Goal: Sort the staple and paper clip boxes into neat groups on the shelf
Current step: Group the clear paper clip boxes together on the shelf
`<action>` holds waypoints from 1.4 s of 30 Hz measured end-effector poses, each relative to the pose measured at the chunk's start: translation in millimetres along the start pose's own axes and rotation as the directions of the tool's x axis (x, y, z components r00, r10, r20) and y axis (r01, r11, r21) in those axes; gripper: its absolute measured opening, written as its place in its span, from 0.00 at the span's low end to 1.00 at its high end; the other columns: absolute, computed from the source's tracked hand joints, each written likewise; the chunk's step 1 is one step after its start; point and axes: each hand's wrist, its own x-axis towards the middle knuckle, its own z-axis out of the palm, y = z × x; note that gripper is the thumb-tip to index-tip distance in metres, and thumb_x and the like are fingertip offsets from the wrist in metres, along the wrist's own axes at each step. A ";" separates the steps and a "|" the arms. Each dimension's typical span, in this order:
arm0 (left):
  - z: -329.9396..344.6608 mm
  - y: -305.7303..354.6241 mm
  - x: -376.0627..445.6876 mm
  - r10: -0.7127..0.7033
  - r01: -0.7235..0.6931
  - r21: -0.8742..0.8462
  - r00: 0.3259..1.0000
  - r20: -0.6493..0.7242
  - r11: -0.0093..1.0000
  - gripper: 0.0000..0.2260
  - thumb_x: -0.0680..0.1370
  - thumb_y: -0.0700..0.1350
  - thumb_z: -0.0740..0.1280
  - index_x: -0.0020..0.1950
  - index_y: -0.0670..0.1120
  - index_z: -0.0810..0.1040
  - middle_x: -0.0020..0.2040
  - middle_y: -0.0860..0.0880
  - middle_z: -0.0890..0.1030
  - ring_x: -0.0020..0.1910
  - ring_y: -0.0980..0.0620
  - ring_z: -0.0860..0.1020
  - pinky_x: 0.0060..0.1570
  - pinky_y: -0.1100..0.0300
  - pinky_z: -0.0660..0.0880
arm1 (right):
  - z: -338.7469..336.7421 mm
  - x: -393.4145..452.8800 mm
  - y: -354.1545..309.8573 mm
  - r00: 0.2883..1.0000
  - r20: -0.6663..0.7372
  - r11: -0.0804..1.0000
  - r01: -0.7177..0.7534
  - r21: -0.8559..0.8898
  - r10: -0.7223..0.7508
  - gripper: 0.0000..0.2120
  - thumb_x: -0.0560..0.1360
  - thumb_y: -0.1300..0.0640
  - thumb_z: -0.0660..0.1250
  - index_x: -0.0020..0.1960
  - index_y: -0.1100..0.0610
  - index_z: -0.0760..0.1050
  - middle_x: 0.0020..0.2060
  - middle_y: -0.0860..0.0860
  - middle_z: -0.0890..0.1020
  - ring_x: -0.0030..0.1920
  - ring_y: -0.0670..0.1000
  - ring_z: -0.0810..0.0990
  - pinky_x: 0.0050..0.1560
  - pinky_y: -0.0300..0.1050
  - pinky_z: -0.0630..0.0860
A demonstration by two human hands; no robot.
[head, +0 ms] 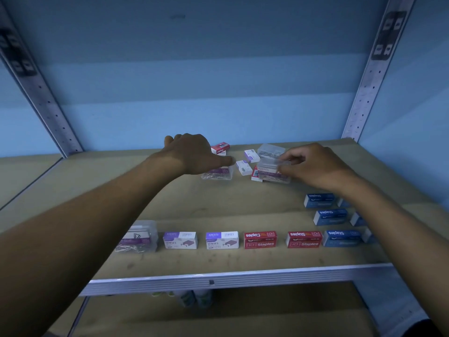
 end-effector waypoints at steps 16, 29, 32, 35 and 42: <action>10.9 11.2 -47.3 -0.077 0.043 0.144 0.968 0.239 0.989 0.34 0.65 0.80 0.53 0.41 0.49 0.70 0.58 0.47 0.78 0.58 0.43 0.74 0.58 0.47 0.67 | 8.8 -34.0 -23.9 0.965 0.259 0.998 0.059 -0.036 -0.047 0.05 0.74 0.50 0.71 0.47 0.43 0.85 0.45 0.38 0.86 0.49 0.39 0.83 0.56 0.40 0.77; 0.3 -3.4 -67.9 0.107 -0.085 -0.111 0.972 0.211 0.990 0.25 0.71 0.67 0.67 0.63 0.58 0.77 0.67 0.56 0.74 0.67 0.54 0.70 0.65 0.53 0.70 | 18.5 -27.8 -28.2 0.962 0.259 0.982 0.126 -0.141 -0.086 0.17 0.70 0.46 0.77 0.59 0.40 0.81 0.51 0.36 0.82 0.42 0.27 0.76 0.35 0.22 0.66; 6.4 -9.5 -70.0 0.198 -0.172 -0.192 0.971 0.130 0.966 0.17 0.73 0.54 0.72 0.61 0.55 0.80 0.62 0.54 0.78 0.60 0.54 0.74 0.59 0.57 0.72 | 22.7 -25.3 -28.0 0.964 0.241 0.983 0.142 -0.114 -0.111 0.15 0.71 0.51 0.78 0.56 0.43 0.83 0.46 0.35 0.81 0.39 0.23 0.74 0.36 0.19 0.67; 9.0 -17.2 -70.9 0.211 -0.186 -0.269 0.975 0.067 0.945 0.14 0.73 0.50 0.73 0.58 0.53 0.82 0.58 0.53 0.81 0.55 0.54 0.75 0.54 0.59 0.73 | 24.9 -23.6 -30.0 0.970 0.217 0.982 0.142 -0.123 -0.113 0.12 0.71 0.51 0.78 0.53 0.42 0.83 0.45 0.35 0.82 0.39 0.24 0.75 0.37 0.20 0.67; 4.7 -59.3 -74.1 0.125 -0.111 -0.298 0.992 0.029 0.948 0.14 0.72 0.51 0.75 0.57 0.54 0.83 0.56 0.53 0.81 0.50 0.56 0.75 0.53 0.60 0.73 | 43.9 -14.7 -51.8 0.974 0.169 0.981 0.167 -0.099 -0.149 0.14 0.71 0.49 0.77 0.57 0.44 0.84 0.50 0.39 0.84 0.47 0.31 0.77 0.40 0.23 0.67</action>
